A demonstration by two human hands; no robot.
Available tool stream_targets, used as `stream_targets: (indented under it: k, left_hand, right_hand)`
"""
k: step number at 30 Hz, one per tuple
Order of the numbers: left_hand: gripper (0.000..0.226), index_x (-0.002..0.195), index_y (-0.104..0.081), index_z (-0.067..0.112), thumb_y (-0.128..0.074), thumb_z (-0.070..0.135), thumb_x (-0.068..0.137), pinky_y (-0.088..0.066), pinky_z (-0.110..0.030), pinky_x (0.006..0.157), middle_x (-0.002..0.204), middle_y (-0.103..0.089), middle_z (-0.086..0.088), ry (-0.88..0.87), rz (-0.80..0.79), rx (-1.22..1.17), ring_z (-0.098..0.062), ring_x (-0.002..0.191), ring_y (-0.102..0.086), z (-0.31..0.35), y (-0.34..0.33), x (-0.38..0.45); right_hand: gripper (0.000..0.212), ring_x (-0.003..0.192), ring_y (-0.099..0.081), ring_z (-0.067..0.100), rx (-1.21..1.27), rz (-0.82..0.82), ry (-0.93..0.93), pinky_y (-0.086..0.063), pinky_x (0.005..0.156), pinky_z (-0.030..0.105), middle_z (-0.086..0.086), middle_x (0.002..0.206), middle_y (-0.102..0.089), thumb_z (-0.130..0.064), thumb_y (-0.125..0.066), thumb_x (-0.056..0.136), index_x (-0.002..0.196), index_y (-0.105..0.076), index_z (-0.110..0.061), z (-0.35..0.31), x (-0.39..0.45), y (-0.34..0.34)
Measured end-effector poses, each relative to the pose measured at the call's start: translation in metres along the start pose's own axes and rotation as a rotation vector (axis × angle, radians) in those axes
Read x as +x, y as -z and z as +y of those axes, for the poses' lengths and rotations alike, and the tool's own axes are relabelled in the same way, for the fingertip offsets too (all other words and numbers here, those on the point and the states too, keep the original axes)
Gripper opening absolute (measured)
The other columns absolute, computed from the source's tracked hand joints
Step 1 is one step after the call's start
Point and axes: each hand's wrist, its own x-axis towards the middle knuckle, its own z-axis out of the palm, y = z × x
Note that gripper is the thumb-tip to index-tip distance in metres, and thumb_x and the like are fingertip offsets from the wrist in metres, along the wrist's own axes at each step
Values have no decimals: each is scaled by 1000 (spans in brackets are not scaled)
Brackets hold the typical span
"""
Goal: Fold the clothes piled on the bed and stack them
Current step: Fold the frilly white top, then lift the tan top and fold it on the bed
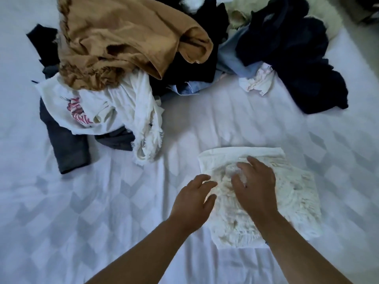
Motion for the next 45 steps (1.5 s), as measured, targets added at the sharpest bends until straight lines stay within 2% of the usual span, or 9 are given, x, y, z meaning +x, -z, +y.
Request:
stream_targets:
  k: [8, 11, 14, 20, 25, 29, 33, 41, 45]
  left_hand:
    - [23, 114, -65, 21, -59, 19, 92, -34, -1, 81, 112, -53, 17, 292, 365, -166, -2, 103, -54, -72, 74, -39]
    - [18, 108, -64, 24, -60, 18, 91, -38, -4, 76, 108, -55, 17, 429, 471, -285, -1, 93, -55, -98, 95, -55]
    - [15, 104, -62, 28, -58, 19, 93, -42, -9, 76, 109, -56, 16, 531, 534, -408, 2, 95, -56, -115, 112, -70]
    - [20, 112, -60, 29, -58, 28, 92, -40, -10, 82, 112, -53, 19, 588, 429, -324, 3, 97, -54, -140, 123, -112]
    - [19, 111, -59, 33, -57, 31, 92, -36, -2, 77, 112, -49, 25, 559, 337, -259, 6, 97, -52, -151, 126, -137]
    - [20, 113, -59, 31, -56, 30, 93, -36, -4, 80, 113, -50, 23, 556, 341, -294, 4, 100, -52, -152, 132, -145]
    - [21, 115, -59, 30, -55, 31, 94, -36, -6, 81, 115, -50, 21, 524, 330, -300, 2, 102, -52, -149, 138, -147]
    - [21, 114, -61, 26, -57, 27, 93, -40, -15, 85, 116, -53, 15, 475, 317, -320, -1, 100, -54, -144, 136, -163]
    - [20, 112, -62, 23, -59, 23, 92, -39, -17, 83, 116, -56, 10, 494, 301, -350, -5, 99, -56, -148, 128, -181]
  right_hand:
    - [28, 120, -48, 32, 102, -177, 356, -38, 96, 37, 14, 129, -54, -16, -59, 89, 112, -64, -2, -123, 49, -41]
    - [25, 108, -53, 35, 87, -200, 495, -47, 85, 41, 15, 117, -56, -13, -59, 86, 106, -64, 0, -168, 72, -61]
    - [30, 107, -52, 36, 8, -165, 637, -46, 83, 40, 14, 131, -48, -15, -58, 86, 115, -62, -5, -214, 97, -74]
    - [25, 138, -23, 36, -246, -12, 837, -29, 102, 42, 16, 157, -12, -16, -53, 88, 108, -69, -13, -297, 138, -77]
    - [40, 145, 10, 31, -550, -184, 733, -3, 115, 49, 1, 160, -1, -25, -46, 94, 133, -50, -21, -319, 157, -79]
    - [43, 145, -6, 22, -520, -286, 670, -8, 114, 47, 1, 153, -23, -27, -41, 98, 137, -43, -10, -317, 150, -76]
    - [37, 125, -40, 24, -262, -359, 674, -35, 99, 34, 5, 142, -37, -23, -41, 99, 124, -51, 1, -303, 111, -70]
    - [32, 110, -51, 26, 4, -427, 658, -42, 91, 39, 12, 122, -56, -17, -43, 96, 103, -62, 7, -247, -15, -77]
    - [44, 100, -54, 22, 56, -512, 650, -44, 83, 32, 5, 108, -62, -32, -33, 89, 93, -65, -1, -220, -90, -90]
